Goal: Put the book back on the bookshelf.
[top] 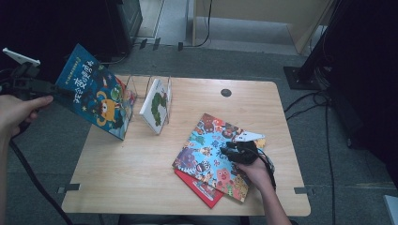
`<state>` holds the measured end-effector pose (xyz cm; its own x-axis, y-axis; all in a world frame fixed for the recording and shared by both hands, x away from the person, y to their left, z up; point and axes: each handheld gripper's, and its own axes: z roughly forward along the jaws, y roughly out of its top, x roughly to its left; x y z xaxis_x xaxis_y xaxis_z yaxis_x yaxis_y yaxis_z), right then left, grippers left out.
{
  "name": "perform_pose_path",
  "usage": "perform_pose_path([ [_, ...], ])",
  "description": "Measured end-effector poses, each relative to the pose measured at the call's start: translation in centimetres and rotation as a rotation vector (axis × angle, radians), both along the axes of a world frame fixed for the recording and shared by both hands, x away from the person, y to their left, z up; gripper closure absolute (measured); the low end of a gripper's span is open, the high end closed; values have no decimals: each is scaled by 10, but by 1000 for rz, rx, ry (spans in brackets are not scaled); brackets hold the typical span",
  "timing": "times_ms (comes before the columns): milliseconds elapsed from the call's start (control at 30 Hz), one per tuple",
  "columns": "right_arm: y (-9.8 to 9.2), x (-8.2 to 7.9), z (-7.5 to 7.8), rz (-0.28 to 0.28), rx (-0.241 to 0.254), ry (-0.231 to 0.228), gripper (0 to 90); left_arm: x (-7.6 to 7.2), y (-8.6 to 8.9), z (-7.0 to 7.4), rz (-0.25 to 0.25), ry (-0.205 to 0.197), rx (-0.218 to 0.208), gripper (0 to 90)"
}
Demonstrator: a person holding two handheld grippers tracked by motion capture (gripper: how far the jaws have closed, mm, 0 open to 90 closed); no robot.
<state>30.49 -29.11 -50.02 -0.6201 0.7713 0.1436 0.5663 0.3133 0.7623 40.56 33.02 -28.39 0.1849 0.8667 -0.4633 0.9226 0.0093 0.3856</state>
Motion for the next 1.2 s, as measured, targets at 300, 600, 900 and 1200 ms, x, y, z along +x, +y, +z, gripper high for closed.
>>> perform_pose_path([
  [300, -8, 4, 3, -18, 6, -9, 599, -35, -6, -6, 20, -35, 29, 507],
  [600, -24, 5, 7, -52, 8, -16, 606, -70, -32, -23, -29, -64, 54, 526],
  [900, -41, 2, 7, -85, -4, -23, 644, -82, -62, -46, -99, -87, 20, 574],
  [1200, -53, 0, 5, -102, -12, -10, 707, -82, -99, -70, -163, -98, 29, 637],
])
